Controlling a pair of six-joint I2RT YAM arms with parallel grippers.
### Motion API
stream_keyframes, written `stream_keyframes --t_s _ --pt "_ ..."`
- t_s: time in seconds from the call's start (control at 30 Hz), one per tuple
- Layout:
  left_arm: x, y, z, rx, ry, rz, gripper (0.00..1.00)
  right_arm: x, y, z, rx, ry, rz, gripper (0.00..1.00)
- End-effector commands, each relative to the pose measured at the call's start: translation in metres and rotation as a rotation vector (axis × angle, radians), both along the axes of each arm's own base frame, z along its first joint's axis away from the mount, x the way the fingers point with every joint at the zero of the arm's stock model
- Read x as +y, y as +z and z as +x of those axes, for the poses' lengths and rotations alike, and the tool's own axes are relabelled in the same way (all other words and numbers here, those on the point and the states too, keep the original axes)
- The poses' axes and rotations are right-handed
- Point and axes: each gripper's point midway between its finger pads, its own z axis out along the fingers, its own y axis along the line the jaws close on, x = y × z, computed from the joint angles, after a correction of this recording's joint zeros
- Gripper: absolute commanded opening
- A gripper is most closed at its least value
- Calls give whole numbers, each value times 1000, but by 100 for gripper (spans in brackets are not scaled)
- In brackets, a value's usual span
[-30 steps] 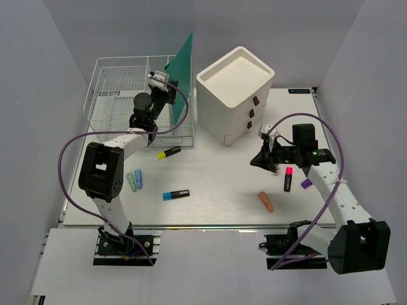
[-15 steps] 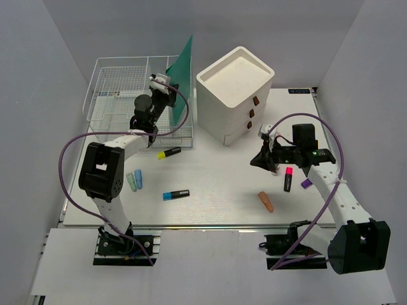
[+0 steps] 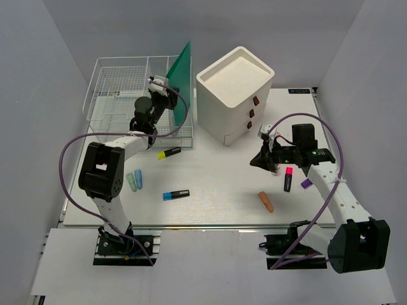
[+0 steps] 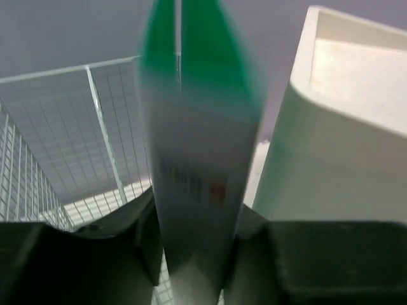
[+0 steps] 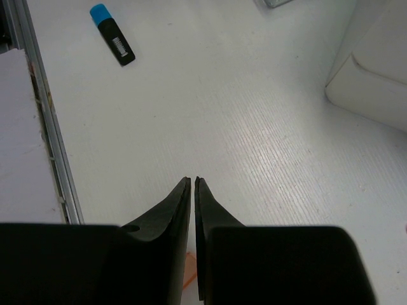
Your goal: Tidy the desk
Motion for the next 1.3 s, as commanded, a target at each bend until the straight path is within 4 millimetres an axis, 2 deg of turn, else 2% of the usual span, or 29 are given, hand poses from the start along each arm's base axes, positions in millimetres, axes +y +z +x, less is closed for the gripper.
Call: stream_keyframes --t_s 0.0,0.1,0.13,0.23,0.27,0.33,0.37,0.4,0.47,0.53,0.6,0.63,0.67,0.7,0.73,0.77,0.83,0.93,1.0,1.03,1.07,1.1,1.17,1.2,1.23,1.27 --pt "2 -10 -3 36 4 -16 45 1 -6 -3 14 18 10 12" --pt "2 -8 -4 35 2 -12 51 0 -7 -2 19 15 7 12" --pt "2 -9 -4 40 4 -13 59 0 -8 -2 20 14 5 12" --pt "4 -4 -7 31 9 -18 64 0 -8 -2 19 15 4 12" --pt "5 4 -9 18 13 -24 69 0 -9 -2 22 15 3 12" --pt "8 13 -12 3 25 -29 72 0 -9 -2 23 15 1 12" --pt "4 16 -15 3 23 -33 77 -1 -10 -2 23 11 0 13" --pt "8 32 -18 -19 38 -39 78 -2 -10 -1 23 9 -2 13" --pt "12 37 -21 2 55 -35 79 -2 -12 -2 23 10 -8 19" --pt "16 58 -30 -10 61 -48 81 -2 -12 -2 20 13 -9 26" --pt "18 61 -38 22 64 -43 84 -2 -10 -2 13 13 -9 32" --pt "17 73 -49 5 56 -46 84 -2 -9 -3 11 16 -5 33" --pt "19 73 -54 22 58 -44 85 -1 -9 -3 11 18 -2 36" --pt "20 74 -59 33 59 -53 94 -1 -7 -4 7 22 0 38" --pt "23 85 -67 25 58 -66 95 0 -5 -4 3 23 4 39" --pt "24 81 -72 63 59 -53 95 -1 -5 -4 1 21 5 42" --pt "25 85 -81 89 52 -67 96 -1 -2 -2 -13 15 5 46" --pt "32 95 -108 164 55 -121 96 -2 2 2 -26 -16 3 56" --pt "32 97 -120 213 44 -136 97 -5 15 10 -87 -57 9 57" --pt "32 83 -127 292 43 -136 96 -9 18 16 -106 -102 -3 59" --pt "30 92 -140 293 14 -146 96 -14 29 25 -148 -165 -2 62" --pt "30 86 -150 326 -1 -144 96 -14 36 27 -158 -181 16 64" --pt "28 78 -169 362 -35 -164 95 -26 50 44 -165 -318 7 83" --pt "25 75 -187 368 -78 -174 94 -36 53 55 -171 -394 -14 89" --pt "26 69 -196 402 -91 -198 91 -39 67 64 -182 -439 -3 89" --pt "21 61 -211 432 -142 -215 90 -43 66 71 -141 -488 -5 89"
